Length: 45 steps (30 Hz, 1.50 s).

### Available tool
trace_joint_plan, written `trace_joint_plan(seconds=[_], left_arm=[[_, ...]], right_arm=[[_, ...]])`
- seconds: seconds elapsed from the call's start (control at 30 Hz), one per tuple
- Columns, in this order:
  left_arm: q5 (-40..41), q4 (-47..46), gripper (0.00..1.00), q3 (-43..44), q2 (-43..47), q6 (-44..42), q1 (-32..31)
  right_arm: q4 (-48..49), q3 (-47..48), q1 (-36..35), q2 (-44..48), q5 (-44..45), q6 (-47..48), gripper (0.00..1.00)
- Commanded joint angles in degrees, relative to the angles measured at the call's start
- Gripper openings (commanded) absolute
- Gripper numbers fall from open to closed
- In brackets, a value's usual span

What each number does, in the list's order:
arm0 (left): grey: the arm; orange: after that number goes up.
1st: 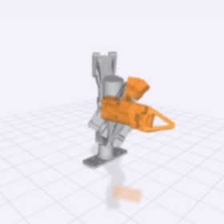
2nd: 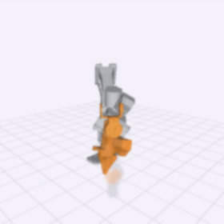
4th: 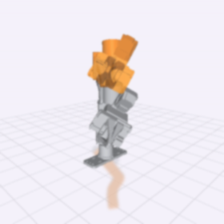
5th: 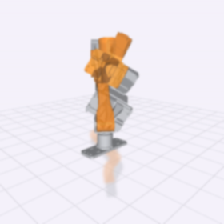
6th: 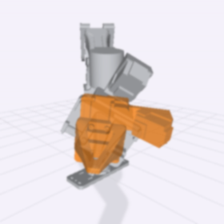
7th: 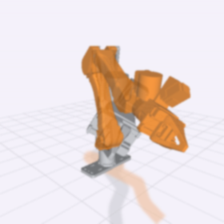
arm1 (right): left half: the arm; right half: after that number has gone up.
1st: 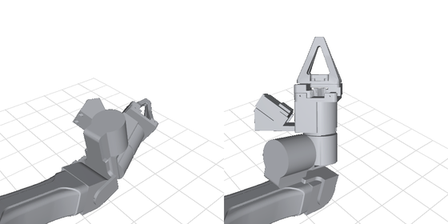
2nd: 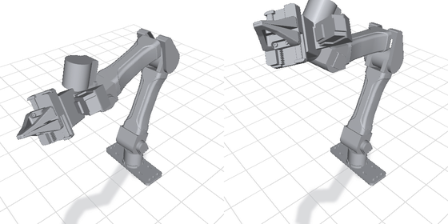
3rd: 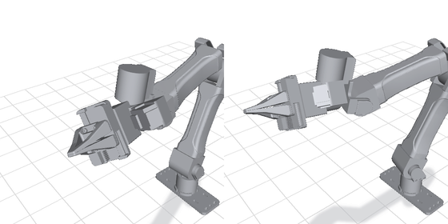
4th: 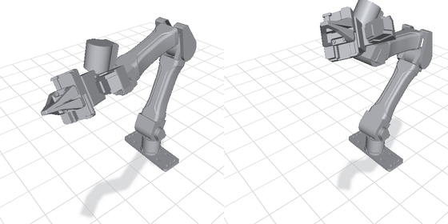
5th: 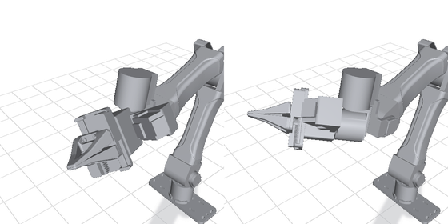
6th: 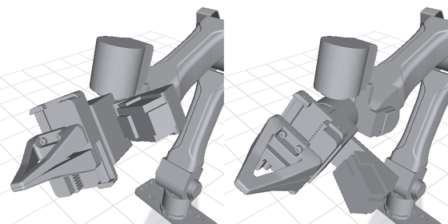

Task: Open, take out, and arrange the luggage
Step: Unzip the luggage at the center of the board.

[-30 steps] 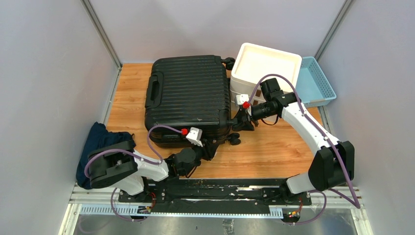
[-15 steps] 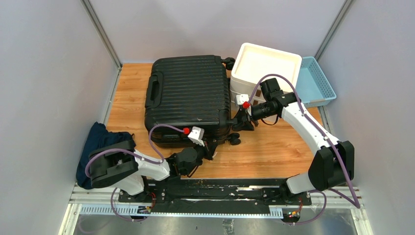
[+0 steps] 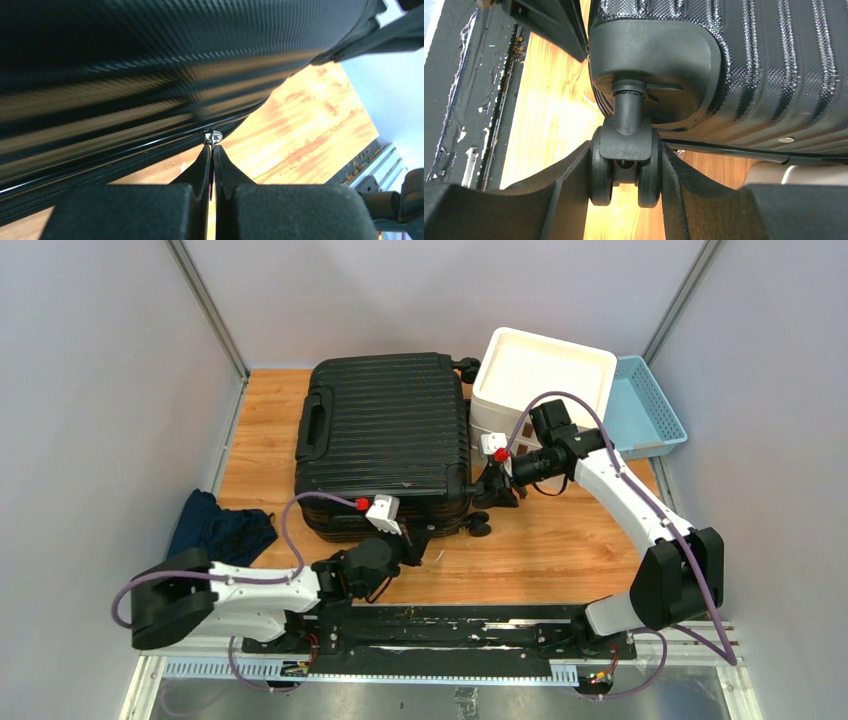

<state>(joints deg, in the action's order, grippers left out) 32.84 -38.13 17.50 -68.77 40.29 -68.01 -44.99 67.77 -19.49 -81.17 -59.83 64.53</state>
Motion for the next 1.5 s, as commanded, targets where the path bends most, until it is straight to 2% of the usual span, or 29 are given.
trace_joint_plan(seconds=[0.0, 0.23, 0.43, 0.7, 0.93, 1.07, 1.3, 1.47], left_arm=[[5.76, 15.27, 0.00, -0.71, 9.06, 4.97, 1.75], [-1.40, 32.18, 0.00, 0.18, 21.52, 8.35, 8.02], [-6.46, 42.58, 0.00, 2.40, 26.39, 5.99, 11.14], [-7.44, 53.60, 0.00, 4.56, 32.59, 3.38, 14.84], [-8.69, 60.72, 0.00, 5.01, 38.35, 2.34, 22.99], [-6.59, 64.55, 0.00, 4.12, 44.57, 4.65, 26.83], [5.74, 74.69, 0.00, 2.99, 58.89, 9.87, 28.01], [11.75, 74.60, 0.00, 2.55, 60.13, 9.56, 28.06]], right_arm=[[-6.79, -1.06, -1.33, -1.54, 5.92, -0.75, 0.10], [-6.69, -1.80, -1.10, -0.84, 9.68, -1.15, 0.08], [-6.71, -2.07, -1.08, -0.75, 10.81, -1.12, 0.07], [-6.70, -2.05, -0.83, -0.97, 12.53, -1.55, 0.06], [-6.69, -1.94, -0.25, -1.01, 13.35, -1.88, 0.06], [-6.69, -1.78, -0.29, -1.23, 13.69, -2.24, 0.06], [-6.69, -1.58, -0.25, -1.70, 14.10, -2.60, 0.06], [-6.69, -1.50, -0.29, -2.13, 14.34, -2.83, 0.06]])
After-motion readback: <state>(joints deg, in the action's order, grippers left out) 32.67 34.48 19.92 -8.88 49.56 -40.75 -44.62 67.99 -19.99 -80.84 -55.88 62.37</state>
